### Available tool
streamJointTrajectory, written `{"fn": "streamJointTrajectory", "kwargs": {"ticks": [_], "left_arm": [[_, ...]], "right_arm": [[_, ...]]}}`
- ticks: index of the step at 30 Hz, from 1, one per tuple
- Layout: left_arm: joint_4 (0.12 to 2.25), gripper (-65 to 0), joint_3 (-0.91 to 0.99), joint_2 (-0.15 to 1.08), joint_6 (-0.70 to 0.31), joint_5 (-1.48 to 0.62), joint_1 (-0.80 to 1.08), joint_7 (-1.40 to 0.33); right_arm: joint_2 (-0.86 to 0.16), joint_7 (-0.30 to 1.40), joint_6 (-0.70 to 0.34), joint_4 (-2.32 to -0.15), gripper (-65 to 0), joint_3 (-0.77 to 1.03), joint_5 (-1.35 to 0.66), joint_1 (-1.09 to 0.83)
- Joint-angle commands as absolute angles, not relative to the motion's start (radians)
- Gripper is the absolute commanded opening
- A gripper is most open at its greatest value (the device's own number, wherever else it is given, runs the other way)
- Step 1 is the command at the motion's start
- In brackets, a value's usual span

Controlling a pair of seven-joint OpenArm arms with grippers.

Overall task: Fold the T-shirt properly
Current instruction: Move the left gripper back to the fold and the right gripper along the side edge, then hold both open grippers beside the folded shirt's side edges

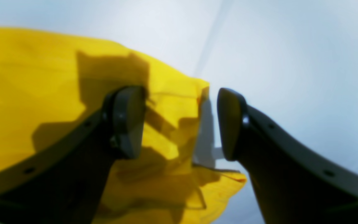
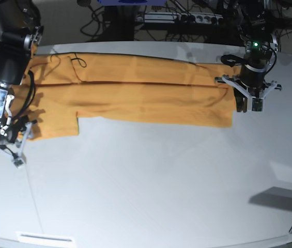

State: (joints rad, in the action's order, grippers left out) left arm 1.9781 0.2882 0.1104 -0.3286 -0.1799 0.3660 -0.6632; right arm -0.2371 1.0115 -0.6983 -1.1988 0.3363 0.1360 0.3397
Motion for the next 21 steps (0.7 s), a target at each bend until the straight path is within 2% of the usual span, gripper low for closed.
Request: {"fn": "streamJointTrajectory", "kwargs": {"ticks": [1,7,9,11,13,21], "left_arm": [[1.992,-57.4,0.292,0.119,-0.325,-0.182,0.363,-0.641],[1.992,-57.4,0.292,0.119,-0.325,-0.182,0.363,-0.641],[1.992,-57.4,0.292,0.119,-0.325,-0.182,0.363,-0.641],[1.992,-57.4,0.292,0.119,-0.325,-0.182,0.363,-0.641],[1.992,-57.4,0.292,0.119,-0.325,-0.182,0.363,-0.641],[1.992,-57.4,0.292,0.119,-0.325,-0.18,0.367,-0.642]], "right_arm": [[-0.246,1.006,-0.698,-1.201,-29.3,0.335,0.139,0.364],[-0.248,0.987,-0.698,-1.201,-31.3,0.335,0.139,0.363],[-0.248,0.987,-0.698,-1.201,-40.2,0.335,0.139,0.363],[-0.249,0.992,-0.698,-1.201,-54.3,0.335,0.139,0.363],[-0.249,0.992,-0.698,-1.201,-64.1,0.335,0.139,0.363],[-0.251,0.987,-0.698,-1.213,-64.4,0.335,0.14,0.358]]}}
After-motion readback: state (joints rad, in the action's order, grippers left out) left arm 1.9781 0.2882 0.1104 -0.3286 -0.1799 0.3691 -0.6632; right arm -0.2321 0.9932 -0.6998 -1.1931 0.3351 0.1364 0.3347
